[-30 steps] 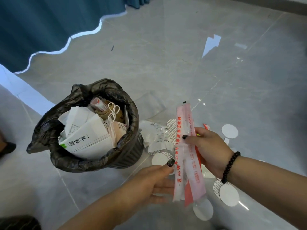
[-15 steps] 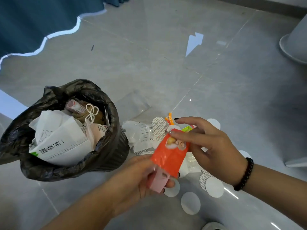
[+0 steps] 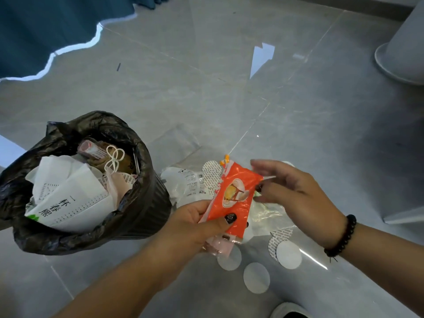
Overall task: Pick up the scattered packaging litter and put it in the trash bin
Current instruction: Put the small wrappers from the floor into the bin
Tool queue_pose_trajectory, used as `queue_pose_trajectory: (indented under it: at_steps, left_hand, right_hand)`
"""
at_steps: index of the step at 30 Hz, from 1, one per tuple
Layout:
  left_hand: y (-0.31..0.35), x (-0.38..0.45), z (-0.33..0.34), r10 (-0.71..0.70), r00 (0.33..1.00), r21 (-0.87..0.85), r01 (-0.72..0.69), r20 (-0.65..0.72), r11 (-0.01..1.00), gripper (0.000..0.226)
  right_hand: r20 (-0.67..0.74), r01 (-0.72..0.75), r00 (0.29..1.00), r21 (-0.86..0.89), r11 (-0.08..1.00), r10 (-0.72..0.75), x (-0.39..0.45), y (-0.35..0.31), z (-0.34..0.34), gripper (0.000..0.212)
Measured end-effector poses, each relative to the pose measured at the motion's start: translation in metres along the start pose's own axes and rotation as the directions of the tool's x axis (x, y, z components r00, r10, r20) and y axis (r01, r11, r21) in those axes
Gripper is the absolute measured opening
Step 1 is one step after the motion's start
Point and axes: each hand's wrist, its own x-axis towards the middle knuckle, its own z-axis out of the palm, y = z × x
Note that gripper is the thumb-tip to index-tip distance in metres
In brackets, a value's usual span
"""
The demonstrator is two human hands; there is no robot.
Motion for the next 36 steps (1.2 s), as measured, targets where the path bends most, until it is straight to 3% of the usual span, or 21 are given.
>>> queue_pose_trajectory:
  at_steps: [2,4,9,12,14,16,19,23,25,26,29,31,34,36]
  left_hand:
    - [-0.001,0.000,0.004,0.001,1.000,0.022,-0.001,0.007,1.000,0.043]
    - [-0.001,0.000,0.008,-0.008,1.000,0.031,0.007,0.026,1.000,0.040]
    - [-0.003,-0.006,0.015,-0.007,0.993,0.042,0.002,0.117,0.999,0.051]
    - [-0.008,-0.007,0.013,-0.015,0.997,-0.063,0.020,0.076,0.998,0.045]
    - [-0.005,-0.010,0.013,-0.036,0.996,-0.191,0.050,0.078,0.980,0.036]
    - [-0.001,-0.015,0.011,-0.044,0.995,-0.316,0.071,0.091,0.946,0.037]
    - [0.003,-0.024,0.004,-0.042,0.992,-0.414,0.087,0.118,0.906,0.044]
    - [0.003,-0.033,-0.007,-0.011,0.998,-0.299,0.029,0.060,0.954,0.044]
    - [0.002,-0.035,-0.011,0.003,1.000,-0.263,-0.008,-0.021,0.965,0.038]
    - [0.003,-0.036,-0.013,0.012,0.998,-0.262,-0.027,-0.060,0.965,0.038]
    - [0.004,-0.039,-0.027,0.055,0.985,-0.297,-0.101,-0.161,0.950,0.042]
    - [0.006,-0.043,-0.035,0.089,0.974,-0.310,-0.153,-0.209,0.938,0.049]
    - [0.006,-0.048,-0.041,0.118,0.961,-0.336,-0.201,-0.250,0.920,0.050]
    - [0.007,-0.055,-0.044,0.133,0.958,-0.368,-0.222,-0.252,0.903,0.041]
  right_hand:
    - [0.050,-0.063,0.997,0.045,0.997,0.061,-0.004,-0.005,0.000,0.026]
    - [0.056,-0.060,0.997,0.062,0.996,0.057,-0.010,-0.006,0.002,0.036]
    - [-0.143,0.110,0.983,-0.036,0.993,-0.114,-0.015,0.000,0.003,0.017]
    - [-0.193,0.232,0.947,-0.135,0.963,-0.255,-0.018,0.001,0.003,0.025]
    - [-0.117,0.421,0.866,-0.355,0.835,-0.486,-0.021,0.001,0.001,0.028]
    - [0.102,0.603,0.731,-0.559,0.569,-0.675,-0.025,0.003,-0.005,0.022]
    - [0.348,0.662,0.623,-0.711,0.236,-0.701,-0.028,0.007,-0.006,0.030]
    - [0.432,0.688,0.571,-0.716,0.120,-0.698,-0.023,0.004,0.009,0.026]
    - [0.457,0.752,0.563,-0.630,0.196,-0.689,-0.016,0.002,0.017,0.022]
    - [0.447,0.765,0.597,-0.566,0.306,-0.666,-0.014,0.002,0.021,0.025]
    - [0.310,0.606,0.795,-0.364,0.707,-0.522,-0.008,-0.005,0.034,0.039]
    - [0.180,0.420,0.904,-0.213,0.882,-0.387,-0.002,-0.012,0.045,0.037]
    - [0.138,0.220,0.967,-0.029,0.975,-0.214,0.005,-0.020,0.059,0.036]
    - [0.196,0.210,0.959,-0.010,0.978,-0.204,0.007,-0.024,0.069,0.029]
